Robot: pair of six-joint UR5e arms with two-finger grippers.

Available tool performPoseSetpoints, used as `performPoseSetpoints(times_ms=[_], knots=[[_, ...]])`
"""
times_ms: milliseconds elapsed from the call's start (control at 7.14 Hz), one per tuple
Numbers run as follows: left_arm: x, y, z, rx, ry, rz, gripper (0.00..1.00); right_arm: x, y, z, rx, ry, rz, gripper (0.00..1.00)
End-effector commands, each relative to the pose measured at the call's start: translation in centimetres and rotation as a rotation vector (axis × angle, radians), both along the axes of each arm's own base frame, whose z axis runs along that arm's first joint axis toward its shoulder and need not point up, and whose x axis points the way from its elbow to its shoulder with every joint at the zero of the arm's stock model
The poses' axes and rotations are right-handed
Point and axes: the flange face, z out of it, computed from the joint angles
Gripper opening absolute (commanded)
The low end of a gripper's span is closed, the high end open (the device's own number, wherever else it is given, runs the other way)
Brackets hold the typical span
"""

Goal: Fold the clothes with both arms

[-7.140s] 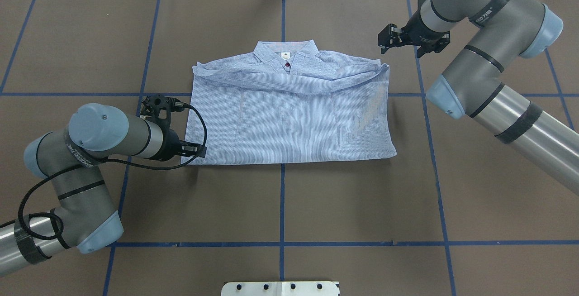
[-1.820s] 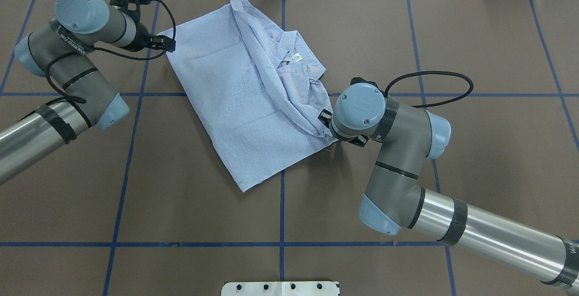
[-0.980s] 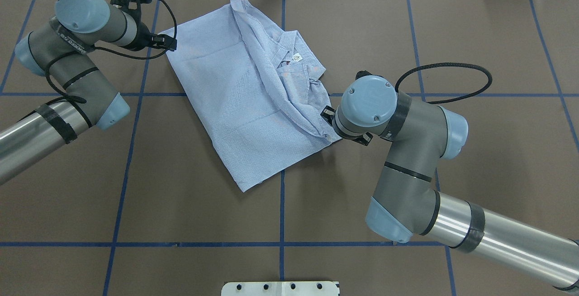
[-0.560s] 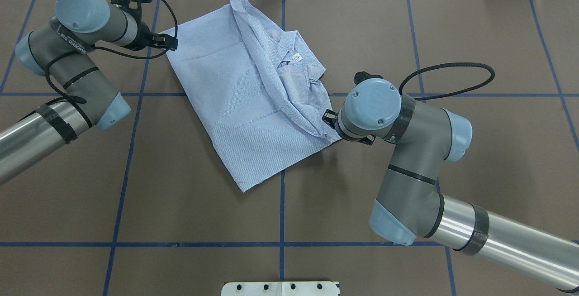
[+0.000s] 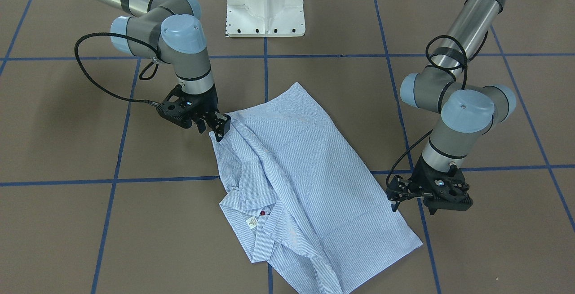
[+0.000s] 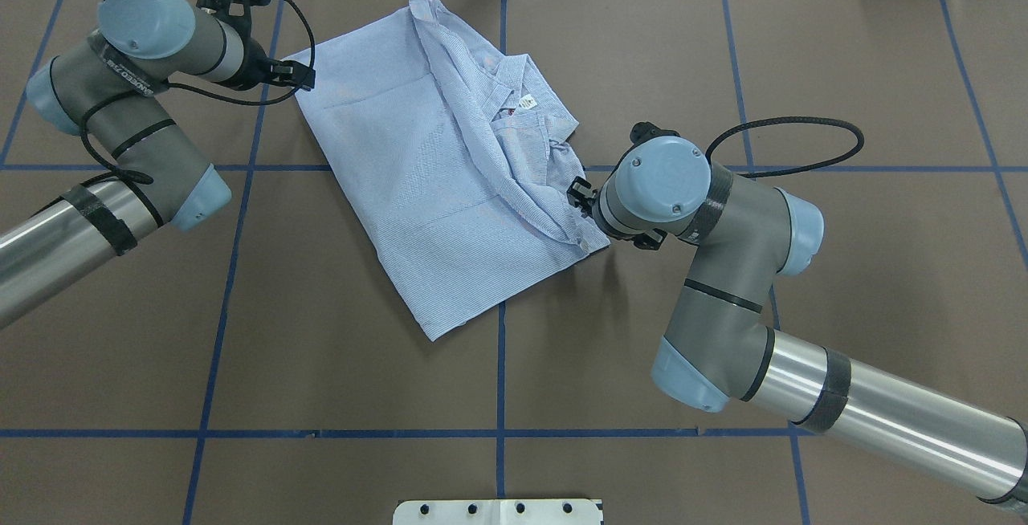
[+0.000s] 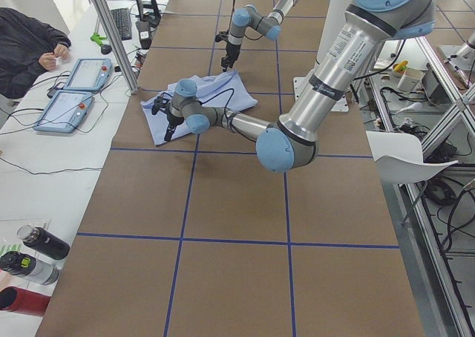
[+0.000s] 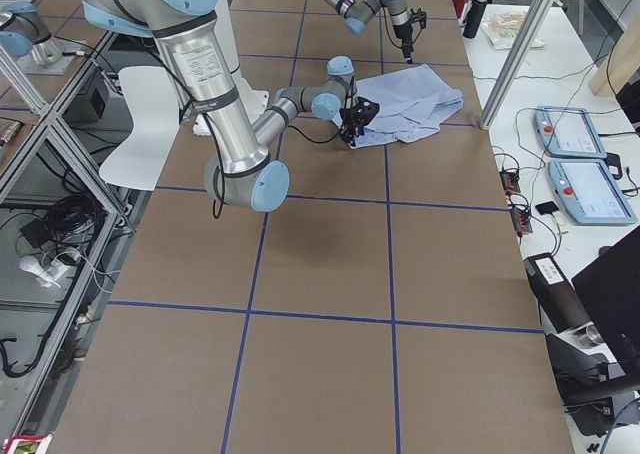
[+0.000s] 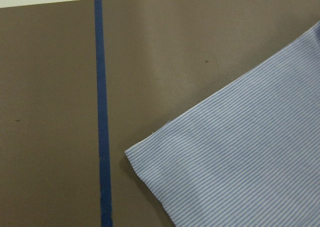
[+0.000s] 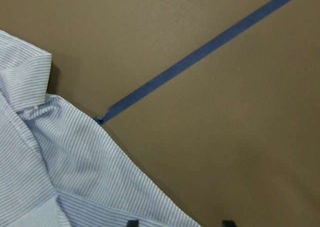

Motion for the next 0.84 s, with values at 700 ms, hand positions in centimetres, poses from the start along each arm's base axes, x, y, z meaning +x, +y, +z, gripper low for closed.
performPoseSetpoints(times_ms=[700], knots=[[-0.1, 0.2, 0.7, -0.003, -0.005, 0.002, 1.00, -2.2, -0.2, 1.5, -0.045, 0.027, 0.012, 0.56]])
